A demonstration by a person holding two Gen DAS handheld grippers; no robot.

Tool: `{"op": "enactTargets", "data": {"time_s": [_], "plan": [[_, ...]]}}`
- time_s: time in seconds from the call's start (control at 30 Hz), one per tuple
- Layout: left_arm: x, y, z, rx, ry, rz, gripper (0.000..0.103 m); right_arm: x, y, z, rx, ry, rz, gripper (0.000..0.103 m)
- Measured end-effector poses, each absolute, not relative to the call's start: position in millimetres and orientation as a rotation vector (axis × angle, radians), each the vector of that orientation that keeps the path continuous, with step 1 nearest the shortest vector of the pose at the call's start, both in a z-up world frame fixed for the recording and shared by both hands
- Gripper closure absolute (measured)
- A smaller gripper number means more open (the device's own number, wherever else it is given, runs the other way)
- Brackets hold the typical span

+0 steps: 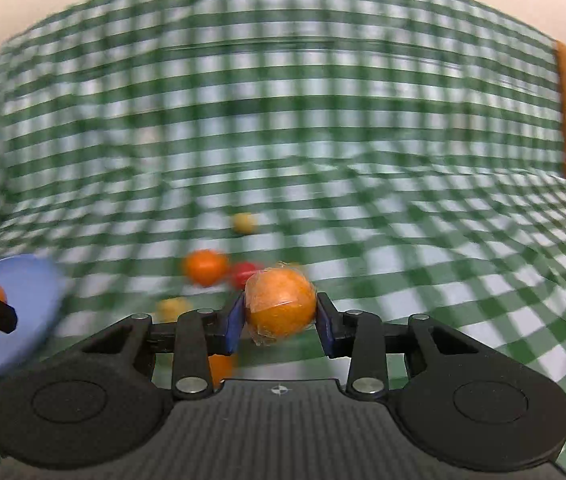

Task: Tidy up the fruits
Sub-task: 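Carry the orange with the right tool and release it onto the blue plate, then lift the right tool back away from the plate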

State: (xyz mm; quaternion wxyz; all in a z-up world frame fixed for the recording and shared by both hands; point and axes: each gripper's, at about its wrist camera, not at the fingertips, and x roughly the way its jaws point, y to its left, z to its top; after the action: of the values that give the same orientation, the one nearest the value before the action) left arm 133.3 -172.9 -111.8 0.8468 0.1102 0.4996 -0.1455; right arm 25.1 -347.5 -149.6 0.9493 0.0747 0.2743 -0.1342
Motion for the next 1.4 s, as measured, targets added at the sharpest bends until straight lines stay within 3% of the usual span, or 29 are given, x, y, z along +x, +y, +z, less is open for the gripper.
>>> {"op": "enactTargets", "data": {"time_s": [0.4,1.23,1.3,1.33,1.37,1.4], "plan": [[128.9,-68.3,-95.4,0.153,1.001,-0.152,0.065,34.5,-212.6,-111.2,0.149,0.679,0.036,0.064],[188.7,-53.4,-130.6,0.191,1.023,-0.138,0.063,91.3,-148.0,-126.7,0.016,0.754,0.085,0.064],[187.3,-50.7,-127.1,0.154,0.995,-0.187,0.035,95.4,-145.9,-127.3,0.017,0.759,0.084,0.062],[186.5,-49.5,-124.6,0.143,0.980,-0.186,0.009,97.2,-146.7,-126.6,0.023,0.761,0.082,0.054],[184.0,-47.7,-120.8,0.137,0.954,-0.164,0.000,98.0,-147.3,-125.3,0.026,0.762,0.073,0.046],[180.8,-46.3,-117.3,0.136,0.930,-0.151,0.001,97.5,-147.8,-122.8,0.024,0.759,0.055,0.033]]}}
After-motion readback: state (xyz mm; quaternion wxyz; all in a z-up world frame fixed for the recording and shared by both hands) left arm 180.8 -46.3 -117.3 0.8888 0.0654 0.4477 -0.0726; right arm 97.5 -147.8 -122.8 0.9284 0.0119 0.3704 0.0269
